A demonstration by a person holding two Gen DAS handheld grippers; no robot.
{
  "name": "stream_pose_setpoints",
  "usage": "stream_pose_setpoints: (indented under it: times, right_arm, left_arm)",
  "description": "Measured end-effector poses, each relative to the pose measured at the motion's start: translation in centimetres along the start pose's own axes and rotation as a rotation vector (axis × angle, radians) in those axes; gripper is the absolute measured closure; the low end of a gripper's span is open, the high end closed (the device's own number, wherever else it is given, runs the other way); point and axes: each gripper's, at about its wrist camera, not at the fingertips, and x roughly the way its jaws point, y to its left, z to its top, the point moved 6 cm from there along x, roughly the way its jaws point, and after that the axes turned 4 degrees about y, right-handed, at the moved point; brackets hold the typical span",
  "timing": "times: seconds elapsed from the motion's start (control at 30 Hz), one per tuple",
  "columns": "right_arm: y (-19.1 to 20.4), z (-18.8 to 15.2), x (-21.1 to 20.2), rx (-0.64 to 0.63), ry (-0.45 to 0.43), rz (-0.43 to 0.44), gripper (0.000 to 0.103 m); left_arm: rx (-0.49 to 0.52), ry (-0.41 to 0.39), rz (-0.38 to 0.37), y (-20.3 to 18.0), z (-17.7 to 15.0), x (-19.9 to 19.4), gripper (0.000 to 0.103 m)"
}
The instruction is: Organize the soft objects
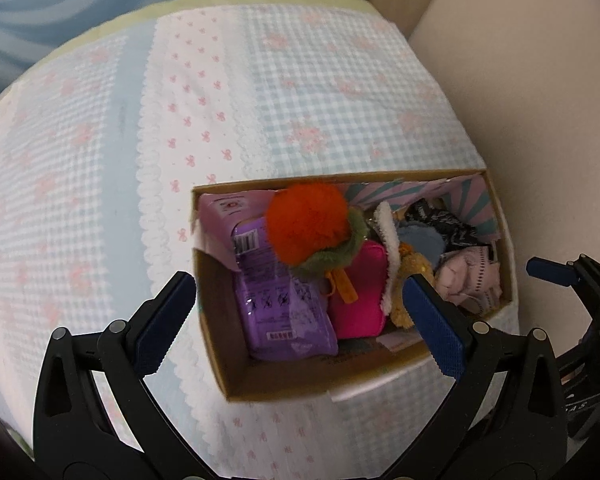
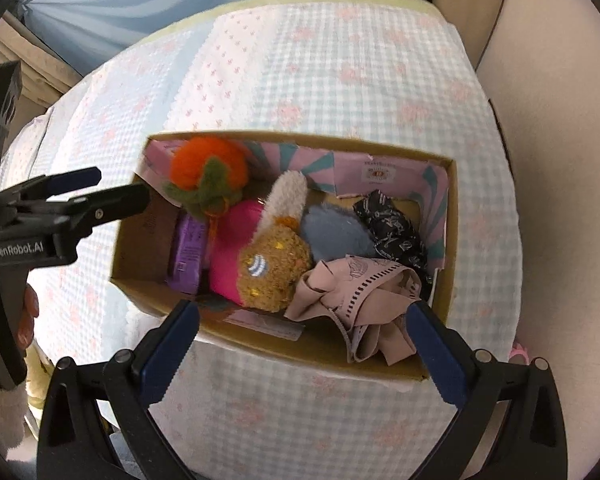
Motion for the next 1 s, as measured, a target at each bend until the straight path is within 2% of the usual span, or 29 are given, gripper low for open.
stream_pose_setpoints:
  times: [0.2,0.33,0.57,0.63,0.8,1.0]
  right_arm:
    - [1.9,-0.1,-4.9,-0.002,-0.094,-0.033,0.000]
    - [3.9,-0.6,-9.6,0.024,-0.176,-0.049,0.000]
    - [9.3,-2.0,-19.0,0.099,-0.333,-0.049,0.000]
    - [10.8,-2.3,-21.1,0.112,-0.371,-0.054,0.000]
    - [14.5,-3.4,-26.3,0.098,-0.478,-0.103,0.000]
    - [17.7,-4.8,-30.1,0.063,-0.571,-0.148,0.000]
  left_arm:
    - [-0.014,-0.090,-0.029,0.1,-1.2,-6.8,0.000]
    - [-0.013,-0.174,-0.046,0.7,-2.7,-13.1,0.000]
    - [-0.042,-0.380,-0.045,3.2,-6.2,-25.5,0.000]
    - [-0.057,-0.441,-0.031,4.2,-7.5,-28.9,0.000]
    - [-0.083,-0.543,0.018,6.0,-10.2,-34.2,0.000]
    - [-0.094,-0.622,0.093,7.0,-12.9,-37.8,0.000]
